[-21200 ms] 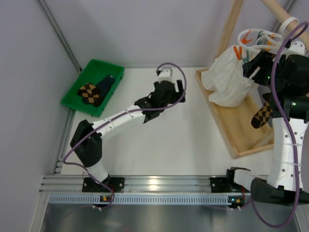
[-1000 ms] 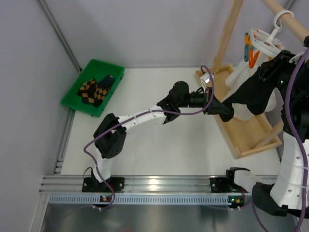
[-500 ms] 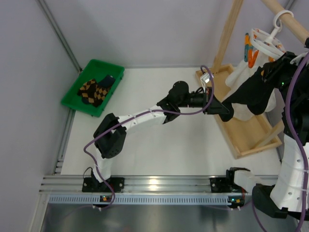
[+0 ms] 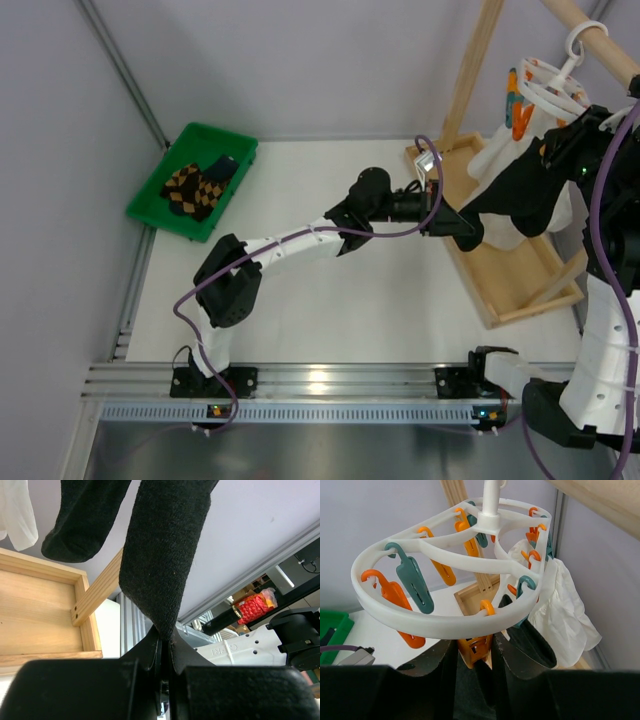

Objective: Remove the socks clipped to the hanger

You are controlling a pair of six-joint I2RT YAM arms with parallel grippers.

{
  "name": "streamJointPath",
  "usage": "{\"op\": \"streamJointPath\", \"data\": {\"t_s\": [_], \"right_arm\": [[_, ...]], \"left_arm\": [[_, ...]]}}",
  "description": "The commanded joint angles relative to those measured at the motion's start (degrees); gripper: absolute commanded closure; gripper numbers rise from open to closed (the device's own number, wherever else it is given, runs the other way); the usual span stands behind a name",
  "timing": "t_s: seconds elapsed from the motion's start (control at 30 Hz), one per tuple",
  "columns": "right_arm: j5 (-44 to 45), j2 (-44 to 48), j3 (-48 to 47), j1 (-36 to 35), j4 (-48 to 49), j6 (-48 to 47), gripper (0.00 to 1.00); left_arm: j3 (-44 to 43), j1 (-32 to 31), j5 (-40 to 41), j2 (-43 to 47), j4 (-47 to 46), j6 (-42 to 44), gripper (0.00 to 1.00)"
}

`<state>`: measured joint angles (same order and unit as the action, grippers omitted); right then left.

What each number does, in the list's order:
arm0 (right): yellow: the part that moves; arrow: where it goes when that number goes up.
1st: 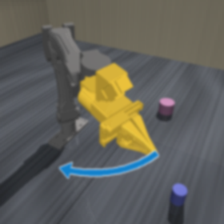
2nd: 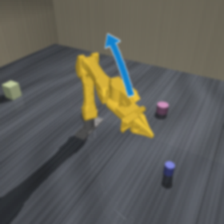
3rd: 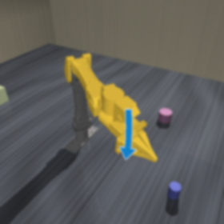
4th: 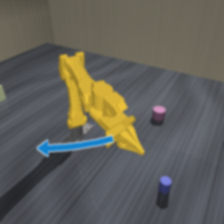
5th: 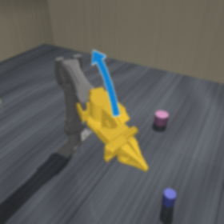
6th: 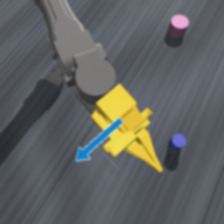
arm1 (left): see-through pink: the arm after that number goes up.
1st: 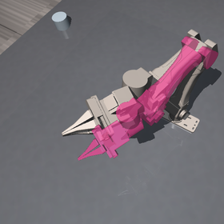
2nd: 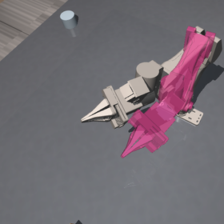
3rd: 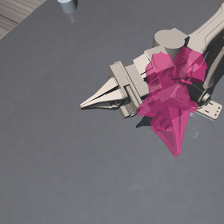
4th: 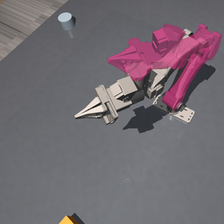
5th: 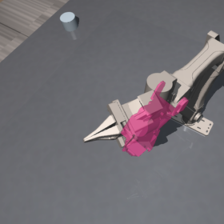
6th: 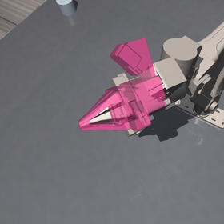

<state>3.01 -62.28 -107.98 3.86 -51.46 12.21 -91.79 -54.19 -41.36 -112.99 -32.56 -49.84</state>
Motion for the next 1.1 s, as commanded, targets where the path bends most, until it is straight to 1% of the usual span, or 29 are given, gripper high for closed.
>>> {"op": "streamJointPath", "data": {"t_s": [0.0,0.13,0.17,0.2,0.23,0.3,0.57,0.8,0.93,1.07], "right_arm": [[0.69,-0.38,-1.26,-0.69,2.24,0.62,1.0],[0.69,-0.39,-2.05,-0.69,1.72,0.36,1.0],[0.69,0.05,-1.71,-0.69,1.98,-0.07,0.92],[0.69,0.84,-1.27,-0.69,2.33,0.01,0.69],[0.86,1.11,-1.09,-0.69,2.85,-0.08,0.64],[1.04,1.55,-1.0,-0.69,2.95,-0.34,0.61],[-0.53,2.07,-0.12,-0.69,3.38,-0.78,0.61],[-5.2,1.99,0.93,-0.69,6.11,-1.49,0.68],[-5.29,1.9,2.16,-0.69,7.95,-2.36,0.68],[-5.64,1.37,3.65,-0.61,8.57,-2.19,0.63]], "left_arm": [[0.03,0.41,-1.17,0.76,-2.34,-0.52,1.0],[0.03,0.58,-1.44,-0.04,-2.34,-0.69,1.0],[-0.23,0.58,-1.35,-0.04,-2.34,-0.78,1.0],[-0.32,0.58,-1.44,-0.04,-2.34,-0.78,1.0],[-0.32,0.58,-1.61,0.05,-2.34,-0.87,1.0],[-0.32,0.58,-1.7,0.4,-2.34,-0.69,1.0],[-0.32,1.02,-2.14,0.84,-2.34,-0.78,1.0],[-0.32,1.02,-2.67,0.93,-2.42,-0.96,1.0],[-0.15,1.02,-3.19,1.28,-2.34,-1.04,1.0],[-0.23,1.02,-3.63,1.46,-2.34,-0.96,1.0]]}}
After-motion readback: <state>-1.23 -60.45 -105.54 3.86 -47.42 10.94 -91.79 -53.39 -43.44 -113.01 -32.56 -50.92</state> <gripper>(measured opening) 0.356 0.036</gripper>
